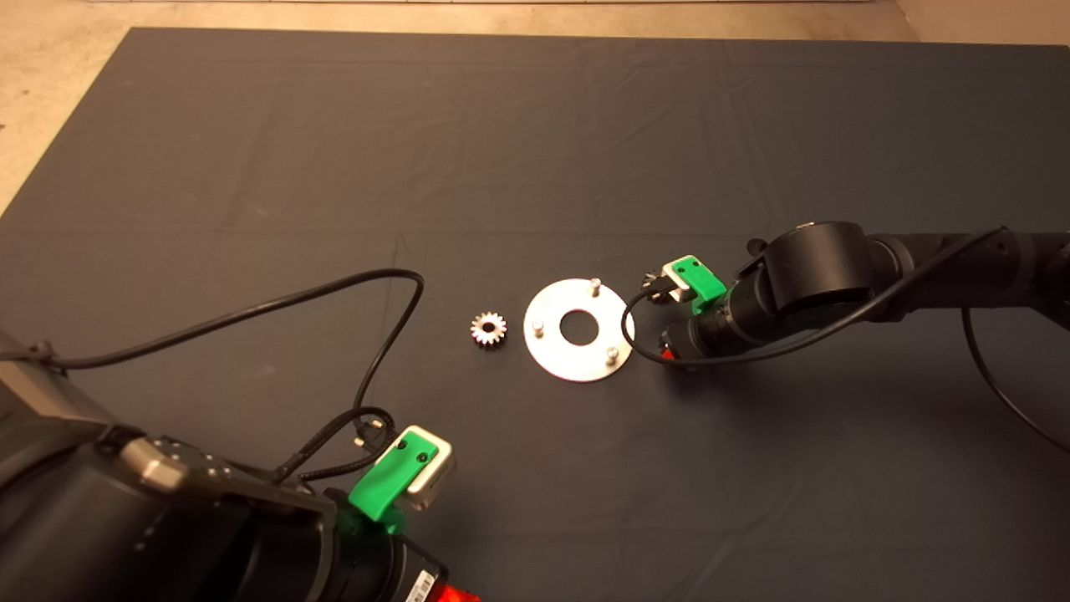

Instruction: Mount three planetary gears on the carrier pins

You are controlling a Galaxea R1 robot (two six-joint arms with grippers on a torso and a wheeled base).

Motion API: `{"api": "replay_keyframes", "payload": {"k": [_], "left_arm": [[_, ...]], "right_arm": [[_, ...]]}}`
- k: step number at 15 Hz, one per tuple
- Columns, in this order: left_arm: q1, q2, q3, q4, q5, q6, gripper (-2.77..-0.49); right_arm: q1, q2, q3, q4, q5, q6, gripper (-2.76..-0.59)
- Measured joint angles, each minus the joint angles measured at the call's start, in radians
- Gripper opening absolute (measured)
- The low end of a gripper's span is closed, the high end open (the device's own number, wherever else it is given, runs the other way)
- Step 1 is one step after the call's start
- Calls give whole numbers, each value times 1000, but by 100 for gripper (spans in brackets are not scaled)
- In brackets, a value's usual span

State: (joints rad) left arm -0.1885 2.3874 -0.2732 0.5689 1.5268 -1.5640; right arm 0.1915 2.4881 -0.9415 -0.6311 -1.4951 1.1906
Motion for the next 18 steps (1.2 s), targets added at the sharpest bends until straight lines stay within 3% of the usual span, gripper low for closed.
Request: {"api": "replay_keyframes", "payload": {"k": [5, 9, 12, 15, 18], "left_arm": [[0, 0, 0, 0, 0, 0, -49], [0, 0, 0, 0, 0, 0, -49], [0, 0, 0, 0, 0, 0, -49], [0, 1, 0, 0, 0, 0, -49], [0, 0, 0, 0, 0, 0, -49]], "right_arm": [[0, 0, 0, -1, 0, 0, -196], [0, 6, -2, -8, 3, 0, -215], [0, 6, -8, -8, 22, 0, -225], [3, 5, -20, -9, 59, -1, -227], [3, 5, -22, -9, 61, -1, -231]]}}
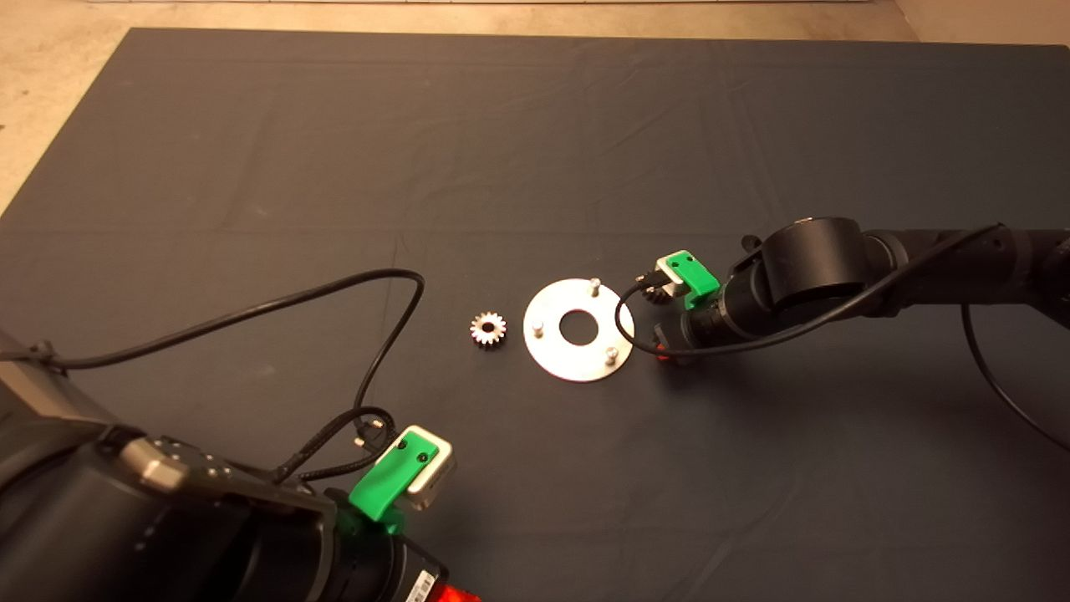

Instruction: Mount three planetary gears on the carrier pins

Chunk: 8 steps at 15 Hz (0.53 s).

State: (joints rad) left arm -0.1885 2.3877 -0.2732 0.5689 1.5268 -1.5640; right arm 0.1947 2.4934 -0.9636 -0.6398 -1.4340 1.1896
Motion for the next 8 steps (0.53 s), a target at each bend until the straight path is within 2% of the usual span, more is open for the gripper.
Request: {"api": "replay_keyframes", "payload": {"k": [5, 8], "left_arm": [[0, 0, 0, 0, 0, 0, -49], [0, 1, 0, 0, 0, 0, -49]], "right_arm": [[0, 0, 2, 0, -1, 0, -235], [4, 0, 39, -6, 2, 0, -237]]}}
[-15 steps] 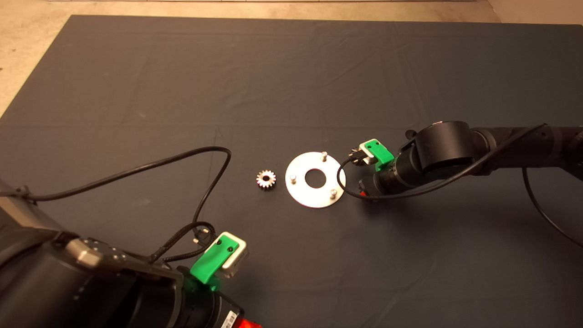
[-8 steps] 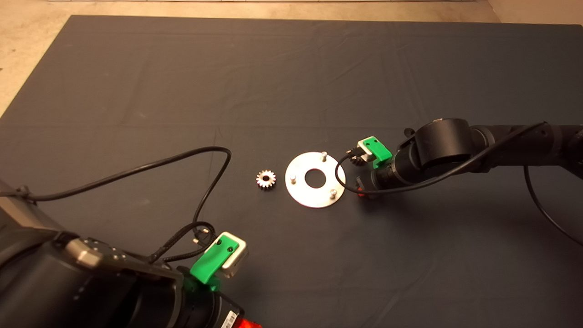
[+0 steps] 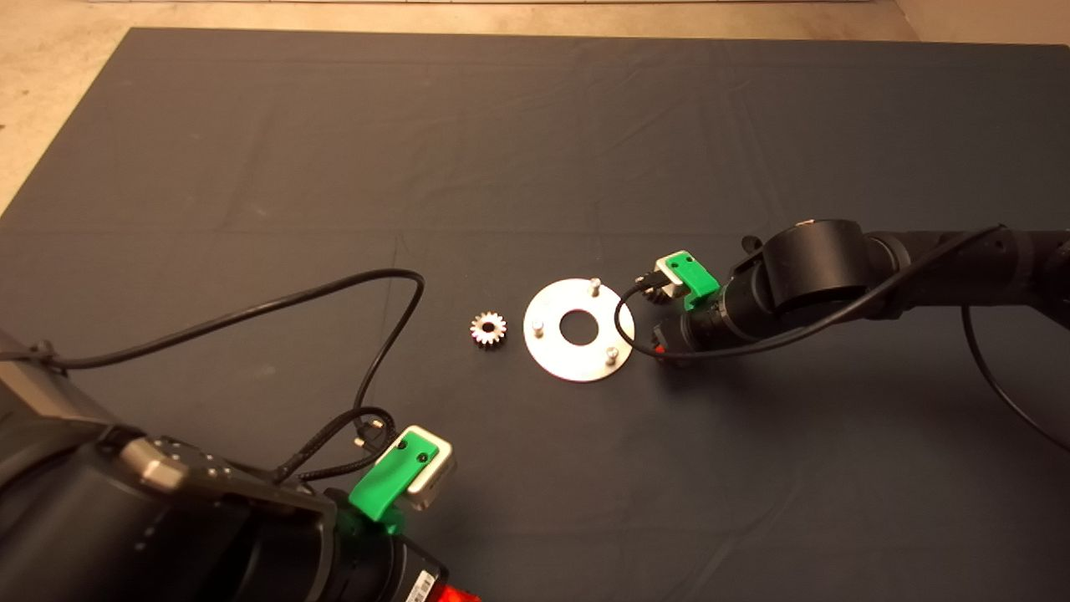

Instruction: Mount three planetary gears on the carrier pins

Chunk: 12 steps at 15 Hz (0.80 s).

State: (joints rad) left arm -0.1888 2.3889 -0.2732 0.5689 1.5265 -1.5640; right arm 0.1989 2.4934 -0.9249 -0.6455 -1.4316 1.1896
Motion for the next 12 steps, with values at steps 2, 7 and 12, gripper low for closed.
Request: {"api": "replay_keyframes", "payload": {"k": [2, 7, 12], "left_arm": [[0, 0, 0, 0, 0, 0, -49], [0, 8, 0, 0, 1, 0, -49], [0, 18, 0, 0, 1, 0, -49]], "right_arm": [[47, 0, 36, 3, 3, 0, -240], [178, 0, 52, 36, -9, 1, -261], [180, 1, 58, 69, -9, 1, -260]]}}
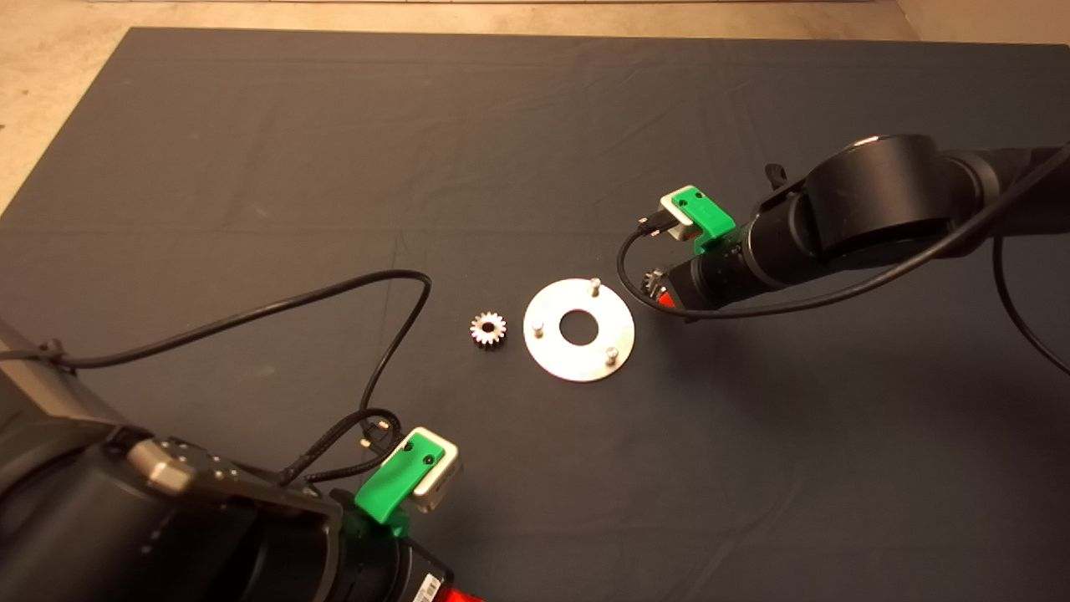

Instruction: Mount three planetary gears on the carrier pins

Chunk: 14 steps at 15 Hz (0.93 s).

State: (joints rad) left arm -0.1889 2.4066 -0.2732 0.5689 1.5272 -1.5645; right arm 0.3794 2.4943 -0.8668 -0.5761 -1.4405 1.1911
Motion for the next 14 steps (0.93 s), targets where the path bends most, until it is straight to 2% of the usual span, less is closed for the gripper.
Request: {"api": "replay_keyframes", "payload": {"k": [3, 6, 14], "left_arm": [[0, 1, 0, 0, 0, 0, -49], [0, 4, 0, 0, 0, -1, -49], [0, 6, 0, 0, 0, -1, -49]], "right_arm": [[0, 11, 0, 51, -3, 1, -260], [0, 47, 0, 96, -2, 3, -260], [-11, 91, 0, 124, -2, 3, -260]]}}
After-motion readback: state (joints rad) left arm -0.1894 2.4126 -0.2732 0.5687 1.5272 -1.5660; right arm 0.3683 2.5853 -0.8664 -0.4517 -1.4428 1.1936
